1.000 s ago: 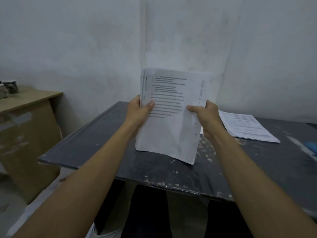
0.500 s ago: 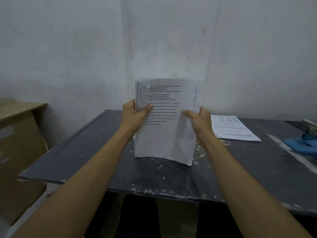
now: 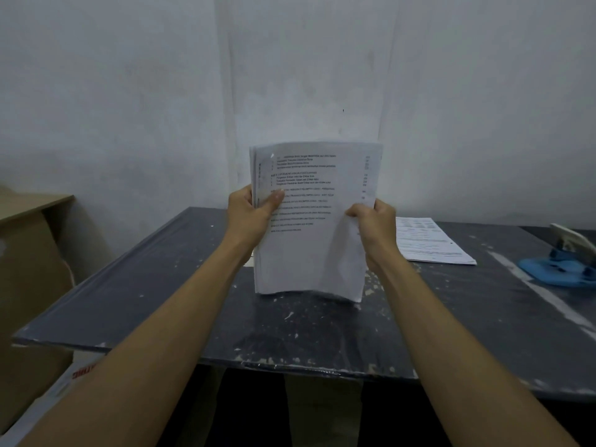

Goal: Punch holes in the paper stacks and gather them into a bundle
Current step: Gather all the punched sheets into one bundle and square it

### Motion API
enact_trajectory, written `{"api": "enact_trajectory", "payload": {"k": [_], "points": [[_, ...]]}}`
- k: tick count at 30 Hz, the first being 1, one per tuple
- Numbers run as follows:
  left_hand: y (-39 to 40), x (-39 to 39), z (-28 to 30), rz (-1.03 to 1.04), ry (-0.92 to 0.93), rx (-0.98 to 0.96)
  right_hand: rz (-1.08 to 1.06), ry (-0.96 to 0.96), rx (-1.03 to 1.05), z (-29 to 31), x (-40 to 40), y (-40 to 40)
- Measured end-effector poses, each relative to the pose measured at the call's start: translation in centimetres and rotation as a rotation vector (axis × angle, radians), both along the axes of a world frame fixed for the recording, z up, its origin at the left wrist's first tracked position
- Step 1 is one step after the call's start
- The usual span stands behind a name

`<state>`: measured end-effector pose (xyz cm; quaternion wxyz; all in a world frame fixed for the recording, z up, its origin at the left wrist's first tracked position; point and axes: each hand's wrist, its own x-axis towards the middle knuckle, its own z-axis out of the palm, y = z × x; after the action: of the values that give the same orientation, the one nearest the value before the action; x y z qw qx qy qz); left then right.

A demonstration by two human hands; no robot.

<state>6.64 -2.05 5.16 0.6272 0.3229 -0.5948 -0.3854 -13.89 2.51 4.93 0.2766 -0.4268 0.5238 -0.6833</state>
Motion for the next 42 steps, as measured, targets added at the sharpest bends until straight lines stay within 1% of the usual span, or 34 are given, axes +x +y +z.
{"api": "enact_trajectory", "payload": {"k": [3, 6, 10, 15, 18, 22, 25, 28, 32, 34, 38, 40, 42], "points": [[0.0, 0.0, 0.2, -0.028, 0.005, -0.012, 0.001, 0.008, -0.008, 0.6, -0.5, 0.1], [0.0, -0.1, -0.4, -0.043, -0.027, 0.002, -0.005, -0.005, 0.046, -0.4, -1.0, 0.2], [-0.2, -0.4, -0.1, -0.050, -0.010, -0.007, -0.008, -0.011, 0.058, -0.9, -1.5, 0.2], [-0.4, -0.4, 2.0, -0.040, 0.030, -0.051, 0.034, -0.004, -0.062, 0.8, -2.0, 0.4], [-0.3, -0.5, 2.5, -0.028, 0.037, -0.037, 0.087, -0.031, -0.103, 1.4, -2.3, 0.5], [-0.2, -0.7, 1.9, -0.022, 0.020, -0.027, 0.138, -0.055, -0.079, 0.5, -2.8, 0.7], [-0.2, -0.8, 0.5, -0.057, 0.009, -0.002, 0.162, -0.050, -0.030, -0.8, -2.8, 0.6], [-0.1, -1.1, -0.5, -0.066, 0.002, 0.016, 0.123, -0.046, 0.012, -1.6, -2.4, 0.5], [-0.2, -1.7, 0.4, -0.008, 0.029, -0.065, 0.051, -0.046, -0.075, -0.5, -2.2, 0.4], [-0.3, -1.7, 0.6, -0.005, 0.016, -0.076, 0.029, -0.036, -0.082, -0.4, -2.2, 0.4], [-0.5, -1.7, -2.0, -0.026, -0.074, 0.003, -0.021, 0.019, 0.017, -3.2, -1.5, 0.5], [-0.5, -1.6, -2.9, -0.037, -0.085, 0.028, -0.022, 0.032, 0.043, -4.4, -1.2, 0.6], [-0.7, -1.4, -2.9, -0.050, -0.086, 0.037, -0.031, 0.053, 0.053, -4.4, -1.4, 0.6]]}}
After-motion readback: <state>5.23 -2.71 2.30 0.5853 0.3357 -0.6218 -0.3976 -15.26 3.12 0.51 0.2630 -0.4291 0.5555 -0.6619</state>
